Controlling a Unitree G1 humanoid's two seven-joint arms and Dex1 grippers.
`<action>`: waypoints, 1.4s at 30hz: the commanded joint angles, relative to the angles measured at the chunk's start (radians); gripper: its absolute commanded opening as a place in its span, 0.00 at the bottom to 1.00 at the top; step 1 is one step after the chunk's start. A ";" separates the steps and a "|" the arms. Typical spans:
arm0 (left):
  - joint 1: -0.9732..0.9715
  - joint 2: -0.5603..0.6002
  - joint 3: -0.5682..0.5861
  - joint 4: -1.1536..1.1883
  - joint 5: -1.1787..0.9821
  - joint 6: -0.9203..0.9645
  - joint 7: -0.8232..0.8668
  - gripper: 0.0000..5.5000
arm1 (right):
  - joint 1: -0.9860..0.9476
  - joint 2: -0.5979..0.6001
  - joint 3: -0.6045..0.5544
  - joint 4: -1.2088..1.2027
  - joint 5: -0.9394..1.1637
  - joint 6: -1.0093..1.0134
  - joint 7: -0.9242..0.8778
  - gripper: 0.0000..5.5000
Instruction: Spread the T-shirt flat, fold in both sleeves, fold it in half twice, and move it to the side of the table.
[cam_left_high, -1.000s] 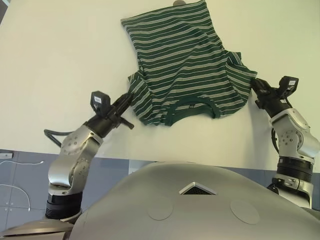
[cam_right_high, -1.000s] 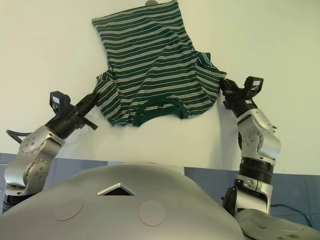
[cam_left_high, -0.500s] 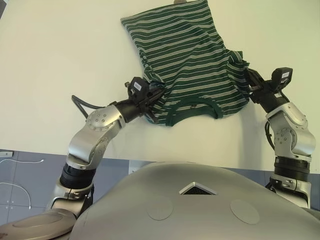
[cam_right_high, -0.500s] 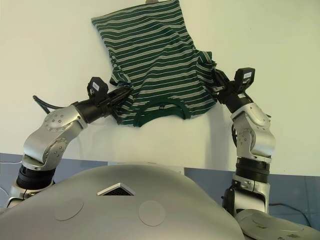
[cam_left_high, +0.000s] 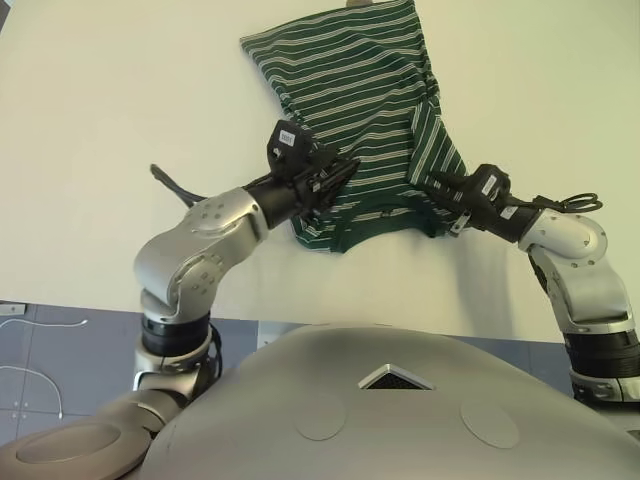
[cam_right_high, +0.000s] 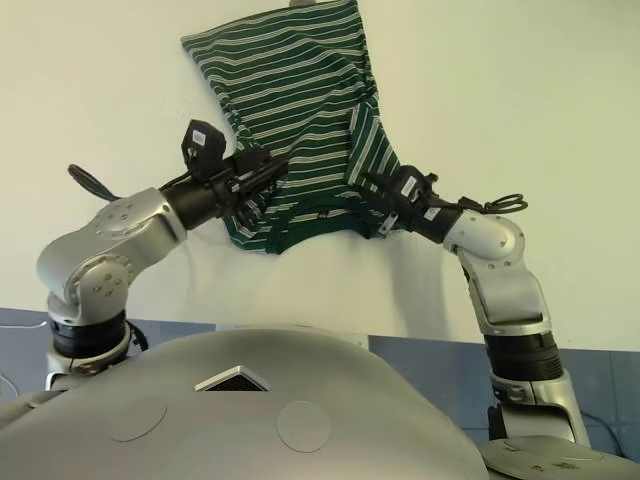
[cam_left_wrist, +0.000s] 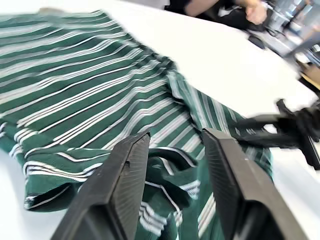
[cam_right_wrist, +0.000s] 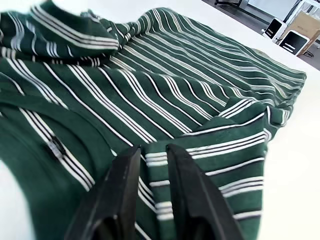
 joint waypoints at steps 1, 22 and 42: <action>0.058 0.137 0.116 -0.070 -0.116 0.006 -0.150 0.50 | -0.028 -0.017 -0.072 -0.106 0.177 0.151 0.034 0.32; 0.254 0.225 0.013 0.105 0.247 -0.451 -0.260 0.63 | -0.071 0.045 -0.050 0.061 0.077 0.066 -0.060 0.43; 0.156 0.170 -0.192 0.098 0.074 -0.257 -0.379 0.63 | -0.174 -0.131 -0.094 0.211 0.035 -0.005 0.107 0.43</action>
